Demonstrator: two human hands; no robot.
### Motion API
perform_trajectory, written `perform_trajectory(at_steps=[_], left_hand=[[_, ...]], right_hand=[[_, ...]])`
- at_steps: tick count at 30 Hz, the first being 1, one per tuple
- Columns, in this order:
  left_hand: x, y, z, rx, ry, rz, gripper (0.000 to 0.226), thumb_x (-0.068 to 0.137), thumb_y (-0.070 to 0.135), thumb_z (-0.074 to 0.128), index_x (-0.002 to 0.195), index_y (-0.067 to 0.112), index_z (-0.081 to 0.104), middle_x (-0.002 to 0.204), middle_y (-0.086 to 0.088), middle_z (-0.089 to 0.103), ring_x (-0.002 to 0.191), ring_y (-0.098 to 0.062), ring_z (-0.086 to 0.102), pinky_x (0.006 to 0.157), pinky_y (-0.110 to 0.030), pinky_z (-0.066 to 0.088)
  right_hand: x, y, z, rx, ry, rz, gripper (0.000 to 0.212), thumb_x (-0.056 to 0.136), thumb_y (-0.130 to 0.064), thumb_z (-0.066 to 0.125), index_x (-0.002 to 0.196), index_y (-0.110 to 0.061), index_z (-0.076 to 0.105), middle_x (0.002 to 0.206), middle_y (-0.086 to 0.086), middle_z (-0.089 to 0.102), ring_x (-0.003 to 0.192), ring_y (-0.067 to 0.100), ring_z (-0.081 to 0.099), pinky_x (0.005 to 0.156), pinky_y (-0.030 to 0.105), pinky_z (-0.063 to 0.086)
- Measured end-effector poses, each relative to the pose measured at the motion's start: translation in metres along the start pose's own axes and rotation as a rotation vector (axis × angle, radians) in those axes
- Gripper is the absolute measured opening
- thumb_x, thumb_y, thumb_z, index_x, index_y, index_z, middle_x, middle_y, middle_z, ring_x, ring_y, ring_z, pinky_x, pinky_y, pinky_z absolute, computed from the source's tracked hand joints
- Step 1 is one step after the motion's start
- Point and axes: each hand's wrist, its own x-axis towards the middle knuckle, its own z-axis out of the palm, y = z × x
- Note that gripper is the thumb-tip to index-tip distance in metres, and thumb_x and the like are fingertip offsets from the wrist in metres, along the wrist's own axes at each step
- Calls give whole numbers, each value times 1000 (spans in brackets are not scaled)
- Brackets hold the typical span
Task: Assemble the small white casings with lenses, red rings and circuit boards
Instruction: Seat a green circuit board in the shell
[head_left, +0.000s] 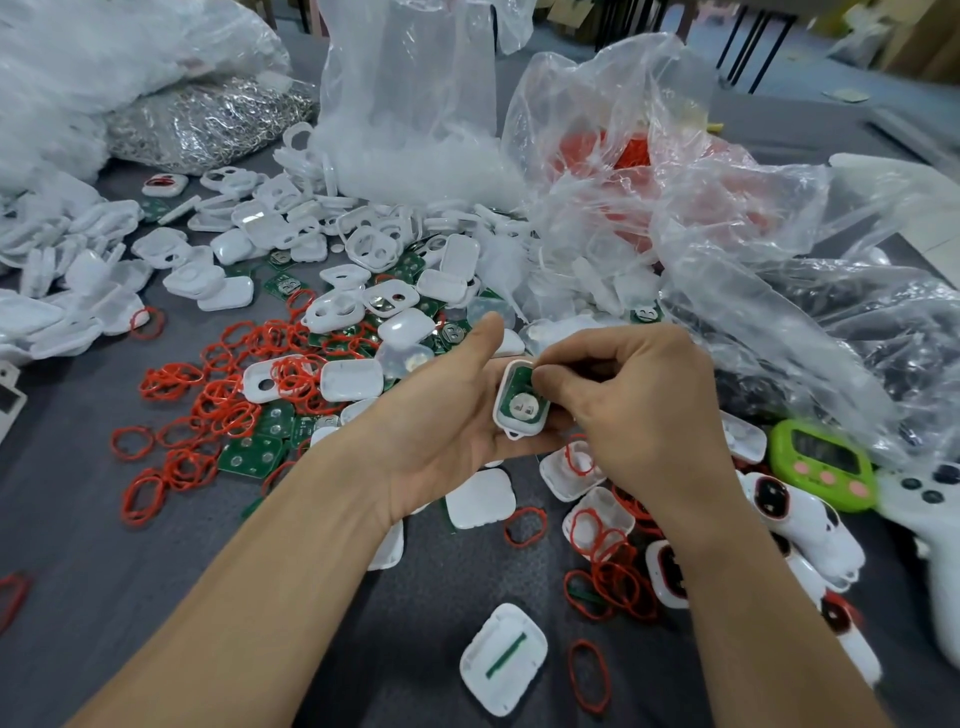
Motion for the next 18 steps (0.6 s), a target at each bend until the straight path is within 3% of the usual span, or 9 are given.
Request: perform_trajectory(at_steps=[4, 8, 14, 18], left_hand=[[0, 1, 1, 8, 9, 2, 79, 106, 59, 19, 140, -4, 55, 147, -31, 49, 122, -34, 55, 112, -49, 46], [0, 1, 1, 3, 14, 1, 78, 105, 59, 21, 140, -1, 56, 146, -29, 50, 117, -33, 56, 106, -44, 51], [1, 0, 0, 4, 12, -3, 80, 106, 60, 19, 140, -3, 55, 146, -29, 52, 120, -33, 55, 114, -49, 45], [1, 0, 0, 0, 15, -3, 79, 106, 59, 18, 138, -2, 57, 142, -26, 58, 132, -37, 57, 110, -45, 49]], right_hand=[[3, 4, -3, 9, -32, 5, 23, 84, -10, 79, 72, -29, 79, 67, -15, 74, 63, 2, 71, 59, 14, 53], [7, 9, -6, 36, -70, 51, 19, 86, -12, 77, 74, -26, 79, 68, -10, 75, 65, 7, 72, 64, 28, 58], [6, 6, -6, 11, -119, 43, 22, 87, -12, 76, 72, -28, 79, 67, -11, 75, 62, 7, 71, 59, 24, 57], [4, 2, -2, -40, -77, 8, 17, 85, -15, 78, 74, -28, 80, 65, -17, 73, 62, -1, 69, 57, 11, 50]])
